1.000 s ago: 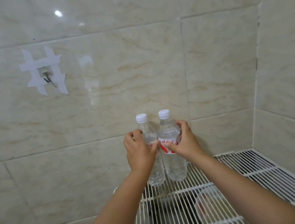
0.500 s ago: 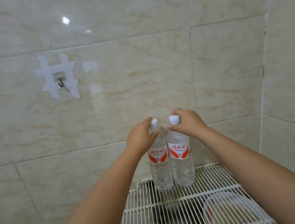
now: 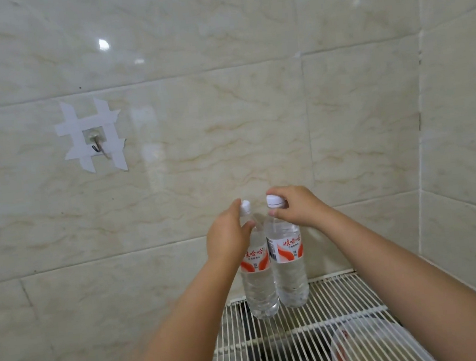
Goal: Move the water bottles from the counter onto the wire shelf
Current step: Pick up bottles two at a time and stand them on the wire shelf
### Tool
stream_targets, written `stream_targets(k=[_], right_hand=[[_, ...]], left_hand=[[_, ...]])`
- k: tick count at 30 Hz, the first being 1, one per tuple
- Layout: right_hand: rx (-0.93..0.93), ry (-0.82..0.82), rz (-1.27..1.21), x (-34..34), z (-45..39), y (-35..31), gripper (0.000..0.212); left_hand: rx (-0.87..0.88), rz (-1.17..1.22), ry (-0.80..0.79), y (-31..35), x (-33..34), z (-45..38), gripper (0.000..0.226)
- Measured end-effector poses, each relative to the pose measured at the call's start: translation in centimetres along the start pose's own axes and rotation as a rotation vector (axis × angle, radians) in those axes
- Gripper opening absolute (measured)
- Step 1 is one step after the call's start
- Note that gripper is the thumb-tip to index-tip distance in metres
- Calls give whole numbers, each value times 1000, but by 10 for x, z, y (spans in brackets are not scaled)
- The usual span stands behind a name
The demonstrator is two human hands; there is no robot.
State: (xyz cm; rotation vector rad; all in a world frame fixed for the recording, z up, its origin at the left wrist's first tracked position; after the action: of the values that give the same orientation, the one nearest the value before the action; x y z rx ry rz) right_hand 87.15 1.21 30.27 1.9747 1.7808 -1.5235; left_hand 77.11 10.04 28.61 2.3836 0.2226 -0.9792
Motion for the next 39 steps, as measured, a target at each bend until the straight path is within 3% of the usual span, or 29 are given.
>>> stream_targets(k=[8, 12, 17, 26, 32, 39], right_hand=[[19, 41, 166, 11, 20, -2, 58], [-72, 152, 360, 7, 40, -16, 59], [-312, 222, 327, 18, 70, -65, 51], [-617, -79, 242, 125, 151, -199, 44], [-630, -232, 153, 194, 224, -301, 43], [-478, -349, 62, 287, 331, -386, 37]], left_hand=[[49, -70, 13, 5, 5, 10, 56], [136, -280, 14, 9, -6, 22, 54], [147, -528, 20, -12, -47, 55, 50], [-234, -797, -77, -157, -161, 208, 47], [-303, -929, 1, -224, -245, 320, 35], [-401, -874, -81, -314, -319, 439, 38]])
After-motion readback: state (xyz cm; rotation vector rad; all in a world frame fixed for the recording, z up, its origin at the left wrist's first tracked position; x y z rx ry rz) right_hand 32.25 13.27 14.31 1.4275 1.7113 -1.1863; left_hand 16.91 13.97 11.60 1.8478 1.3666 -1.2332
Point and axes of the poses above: each hand's wrist, its own z-axis away from the middle knuckle, its own x-axis out of the palm, y = z × x, the point moved 7 cm from there along -z, towards the middle knuckle, and after that the axes turned 8 degrees about y, right-handed, at the moved point
